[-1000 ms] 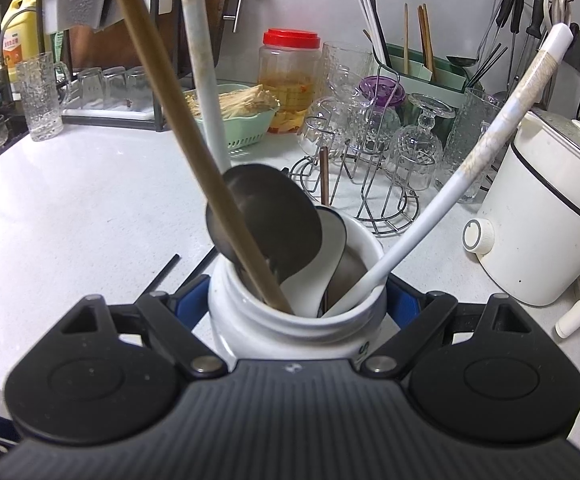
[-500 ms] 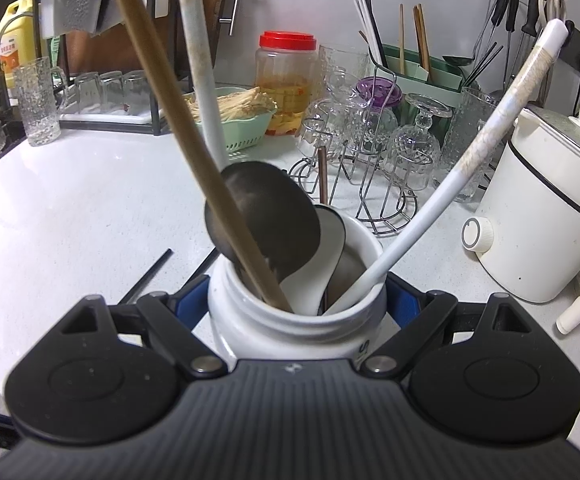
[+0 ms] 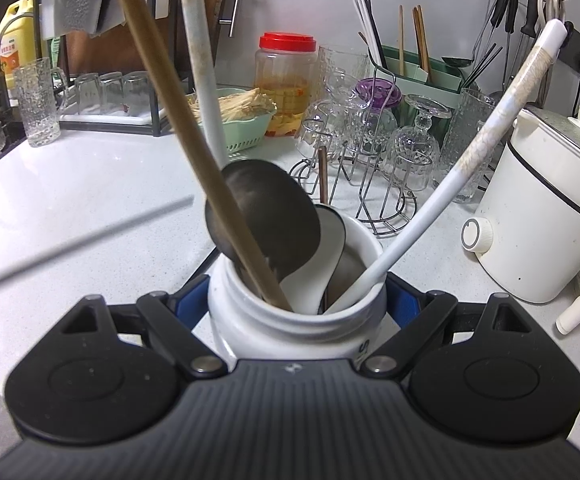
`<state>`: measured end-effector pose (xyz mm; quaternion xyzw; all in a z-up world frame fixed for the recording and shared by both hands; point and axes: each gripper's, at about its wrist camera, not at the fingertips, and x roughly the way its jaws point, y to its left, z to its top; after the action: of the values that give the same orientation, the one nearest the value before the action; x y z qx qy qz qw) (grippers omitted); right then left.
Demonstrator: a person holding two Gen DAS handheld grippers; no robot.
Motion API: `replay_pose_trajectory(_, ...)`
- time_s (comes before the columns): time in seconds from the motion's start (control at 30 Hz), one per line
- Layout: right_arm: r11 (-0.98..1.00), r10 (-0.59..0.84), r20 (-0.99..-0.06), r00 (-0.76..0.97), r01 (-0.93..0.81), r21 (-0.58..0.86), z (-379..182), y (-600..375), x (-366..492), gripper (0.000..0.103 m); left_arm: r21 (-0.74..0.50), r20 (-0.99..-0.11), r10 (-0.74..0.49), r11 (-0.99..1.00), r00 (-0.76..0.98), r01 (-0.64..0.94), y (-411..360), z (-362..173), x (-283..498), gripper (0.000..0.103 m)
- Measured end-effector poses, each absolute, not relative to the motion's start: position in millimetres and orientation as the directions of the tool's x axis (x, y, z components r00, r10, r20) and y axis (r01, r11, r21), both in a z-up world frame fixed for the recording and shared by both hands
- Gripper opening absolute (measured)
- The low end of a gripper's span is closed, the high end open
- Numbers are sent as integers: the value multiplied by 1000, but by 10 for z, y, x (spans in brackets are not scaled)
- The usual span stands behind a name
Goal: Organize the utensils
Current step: 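Carry the black chopstick with the left gripper over the white jar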
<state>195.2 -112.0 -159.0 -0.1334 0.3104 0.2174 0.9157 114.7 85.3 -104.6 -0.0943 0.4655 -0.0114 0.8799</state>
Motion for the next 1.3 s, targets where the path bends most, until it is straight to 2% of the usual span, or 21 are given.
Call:
replay_pose_trajectory(0.33, 866, 322, -623, 713, -487, -110, -1587, -1128, 1950, 92, -99, -792, -132, 991, 596, 88, 847, -249, 1526, 6)
replay_pose_trajectory(0.8, 853, 334, -617, 713, -507, -123, -1586, -1131, 1943, 92, -100, -894, -243, 927, 377, 362, 575, 1061, 2029, 6)
replay_pose_trajectory(1.07, 838, 372, -590, 716, -533, -119, -1611, -1175, 1919, 92, -117, -957, -223, 882, 184, 457, 201, 1200, 2292, 6)
replay_pose_trajectory(1.3, 836, 376, -588, 716, -536, -118, -1612, -1169, 1926, 92, -129, -985, -170, 858, 38, 496, -23, 1014, 2493, 6)
